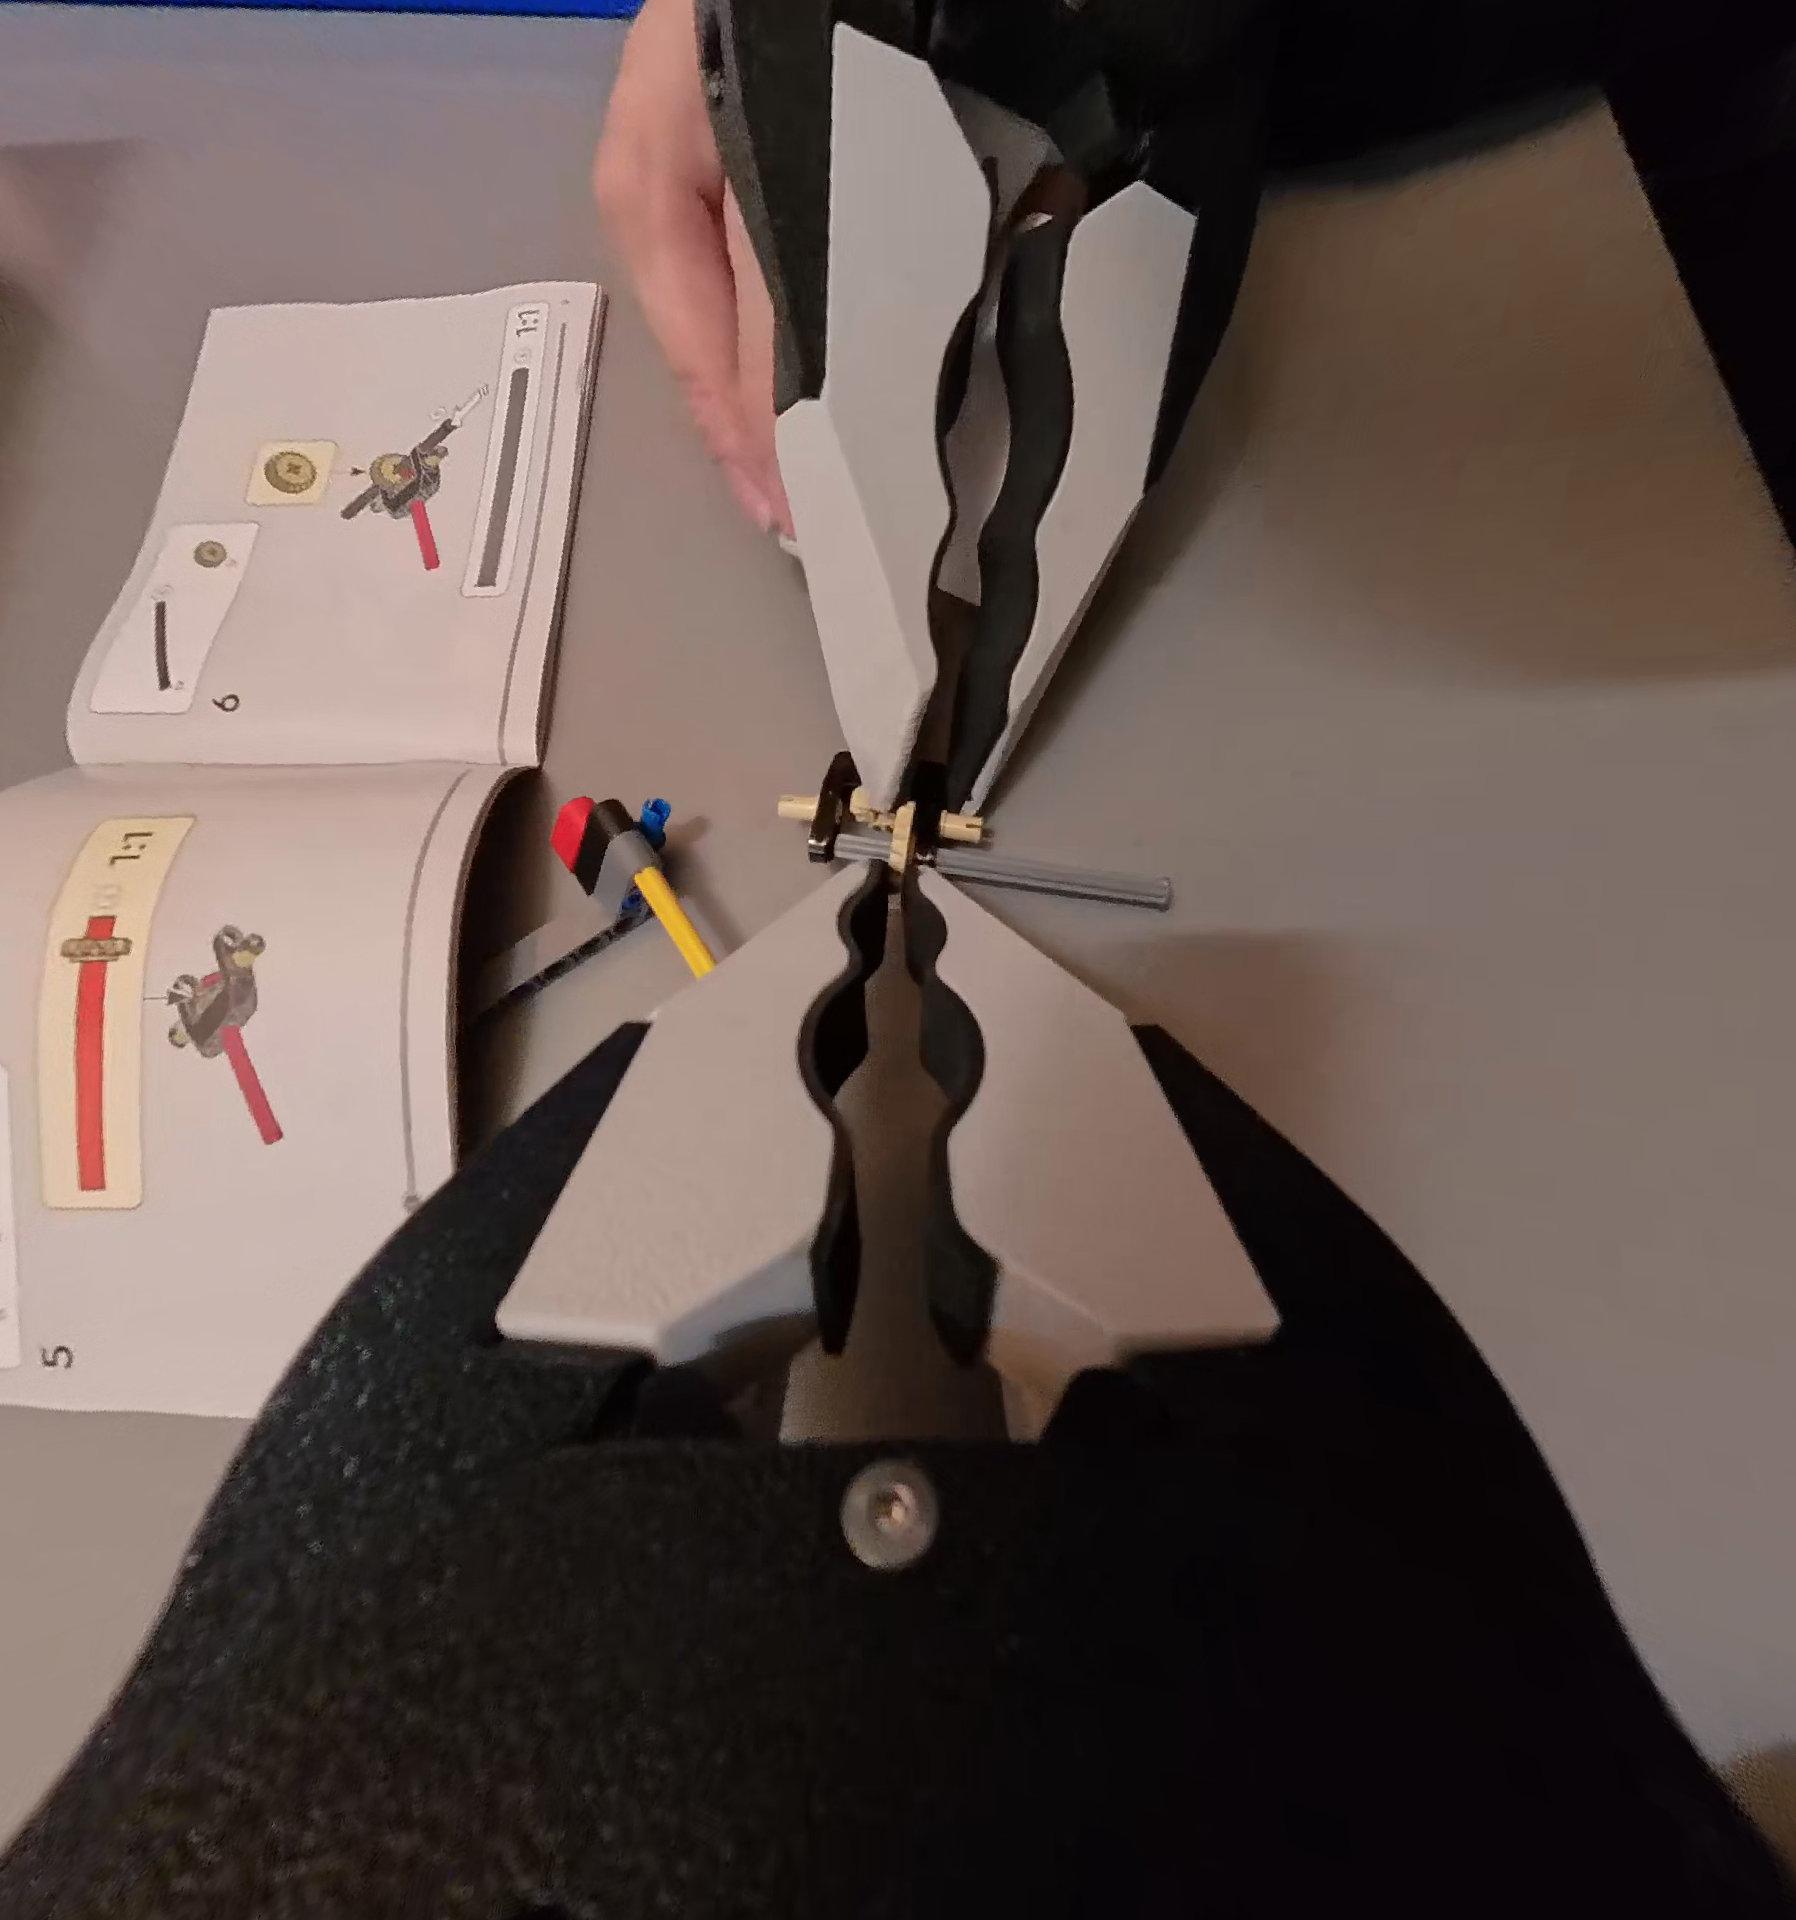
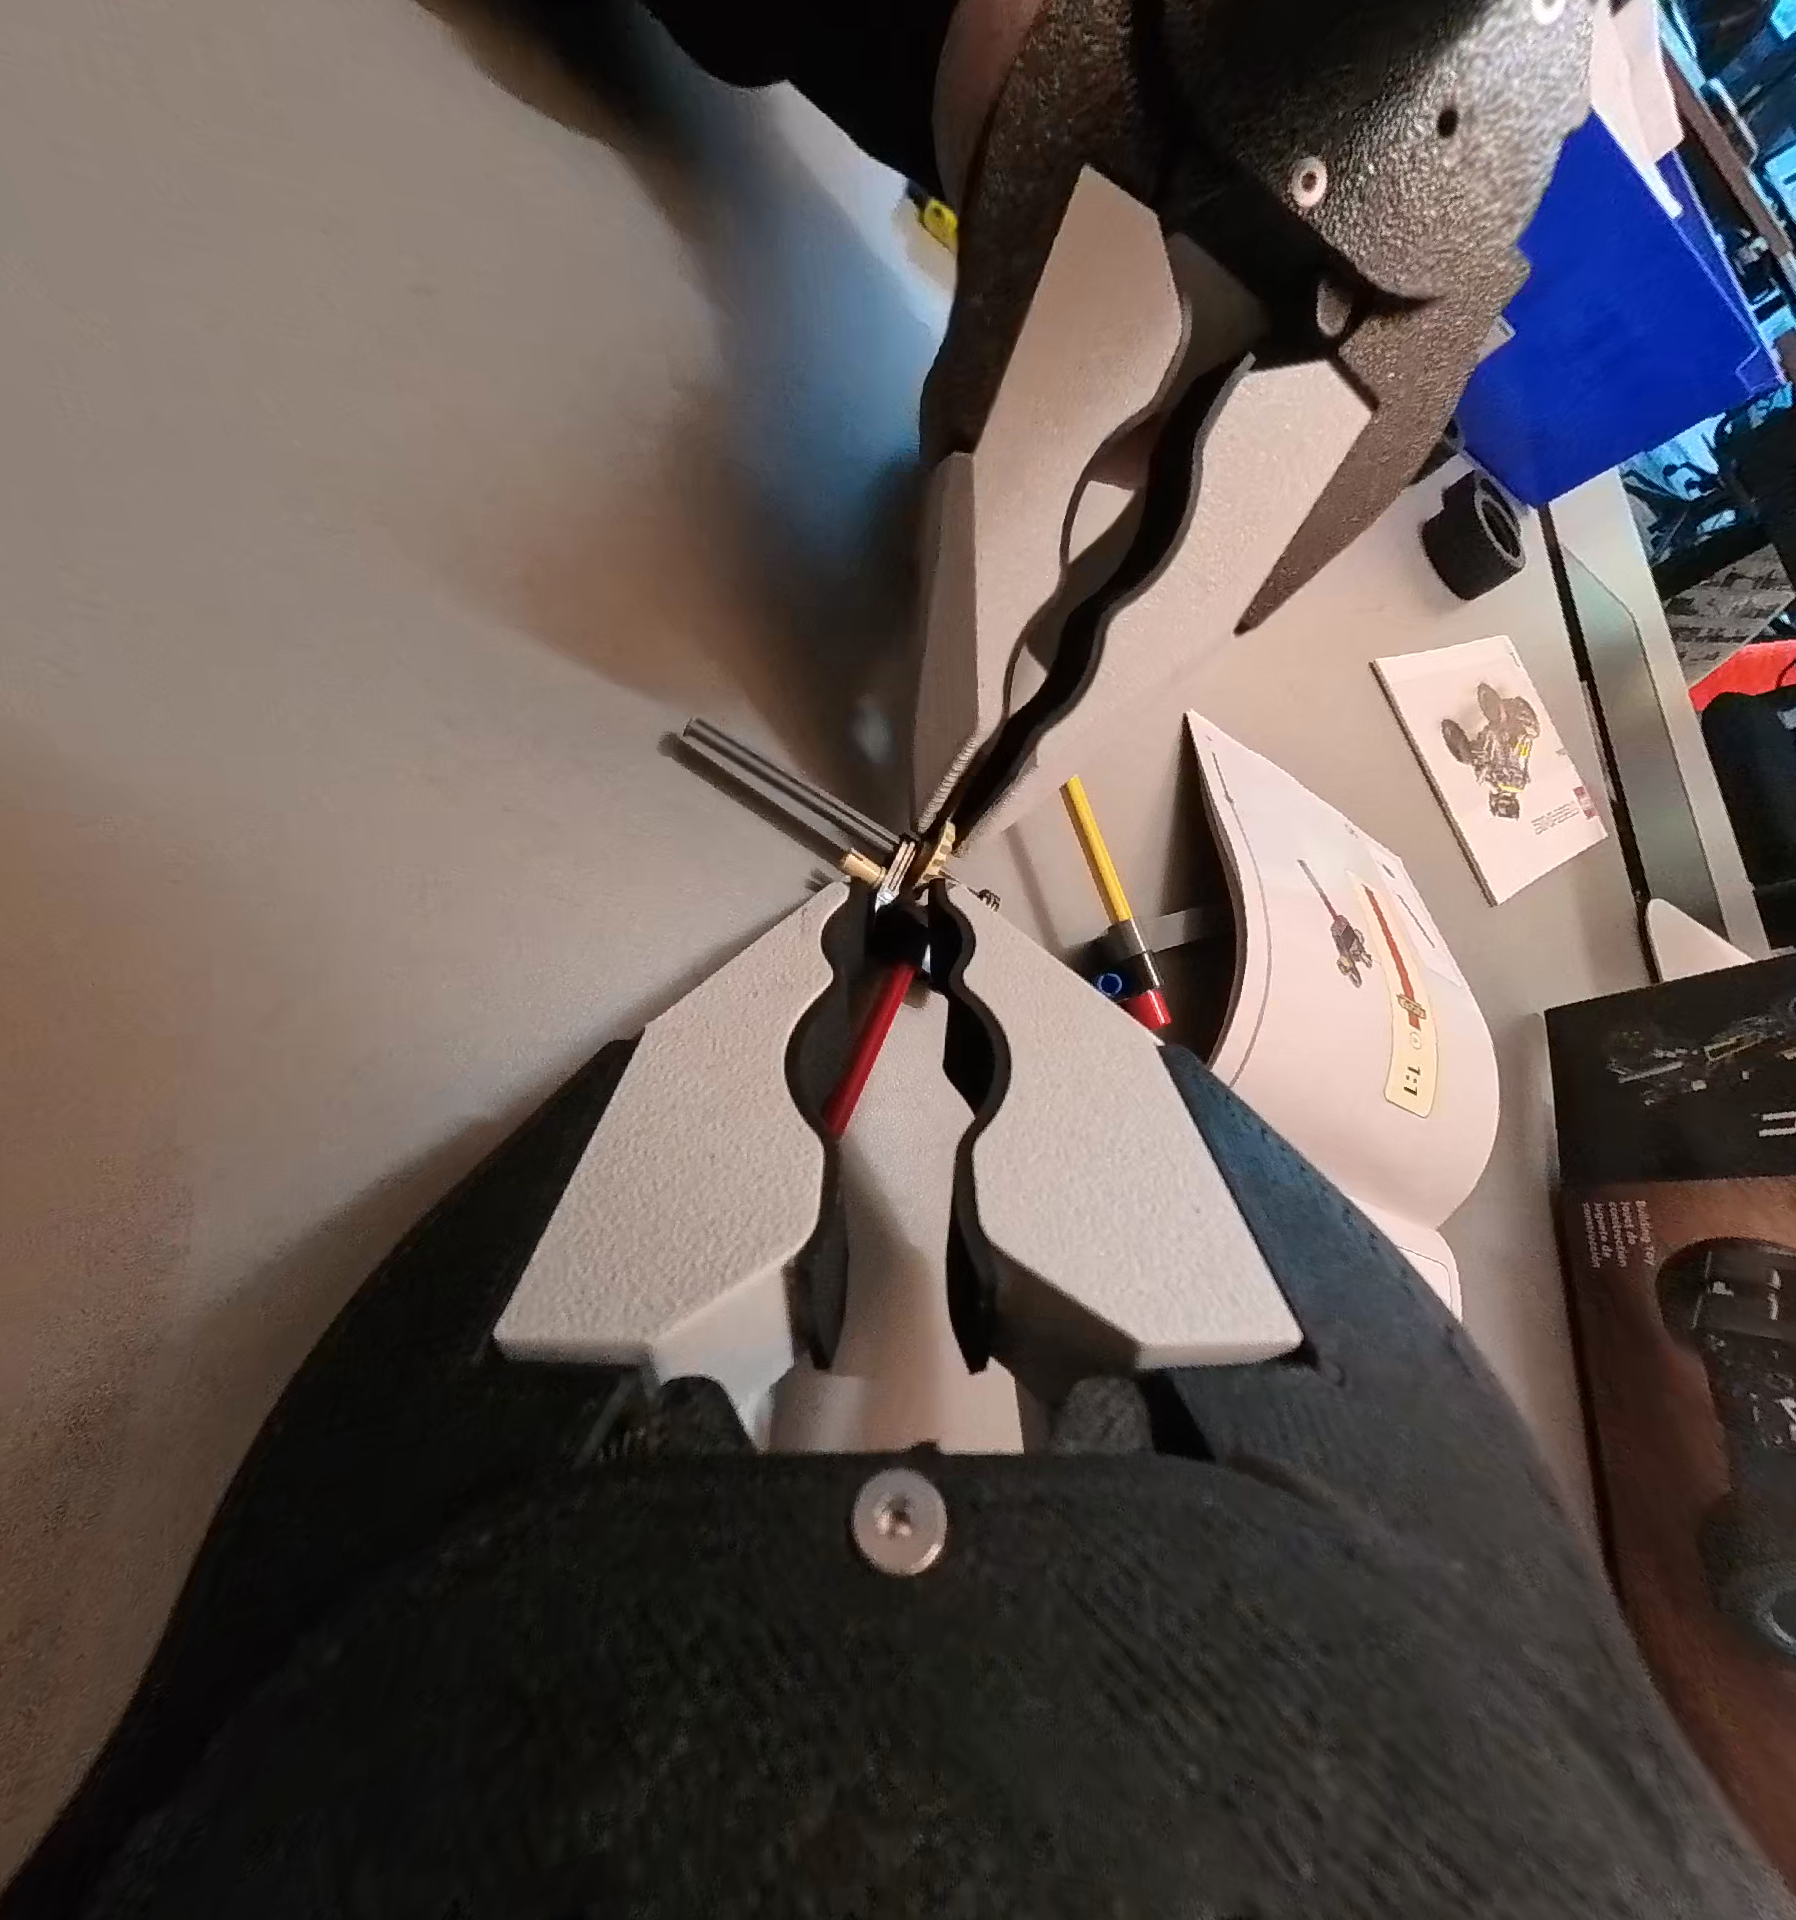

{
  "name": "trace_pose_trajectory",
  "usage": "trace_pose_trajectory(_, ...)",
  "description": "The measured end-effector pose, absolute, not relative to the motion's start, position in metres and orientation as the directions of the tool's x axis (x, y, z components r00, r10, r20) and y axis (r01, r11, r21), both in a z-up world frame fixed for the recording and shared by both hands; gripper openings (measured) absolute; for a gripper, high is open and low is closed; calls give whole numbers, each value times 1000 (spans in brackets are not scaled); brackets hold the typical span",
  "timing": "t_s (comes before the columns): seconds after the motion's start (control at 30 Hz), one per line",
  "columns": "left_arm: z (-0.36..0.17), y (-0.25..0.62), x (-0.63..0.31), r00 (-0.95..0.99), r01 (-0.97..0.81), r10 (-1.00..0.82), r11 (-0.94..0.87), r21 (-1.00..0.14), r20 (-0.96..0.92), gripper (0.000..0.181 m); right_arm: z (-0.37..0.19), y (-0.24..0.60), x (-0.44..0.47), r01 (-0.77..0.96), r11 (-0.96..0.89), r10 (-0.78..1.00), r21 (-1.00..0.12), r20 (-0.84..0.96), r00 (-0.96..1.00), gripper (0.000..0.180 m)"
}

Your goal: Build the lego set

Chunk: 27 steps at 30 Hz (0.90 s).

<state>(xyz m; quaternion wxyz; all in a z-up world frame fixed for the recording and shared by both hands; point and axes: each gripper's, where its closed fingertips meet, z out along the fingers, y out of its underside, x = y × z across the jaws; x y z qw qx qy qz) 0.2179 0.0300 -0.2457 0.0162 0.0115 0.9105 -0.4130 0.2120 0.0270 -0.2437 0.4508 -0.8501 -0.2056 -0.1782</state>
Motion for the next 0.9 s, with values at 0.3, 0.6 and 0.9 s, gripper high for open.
trace_pose_trajectory(0.3, -246, 28, 217, -999, 42, 32, 651, -758, -29, 1, -244, 26, 212, 498, -511, 199, -701, 467, 862, 9)
trace_pose_trajectory(0.6, -246, 28, 218, -1000, 20, 19, 652, -758, -10, 1, -244, 25, 212, 480, -515, 203, -711, 442, 873, 9)
trace_pose_trajectory(0.9, -246, 28, 218, -994, 71, -17, 659, -749, -110, 1, -244, 24, 211, 450, -527, 188, -721, 417, 889, 10)
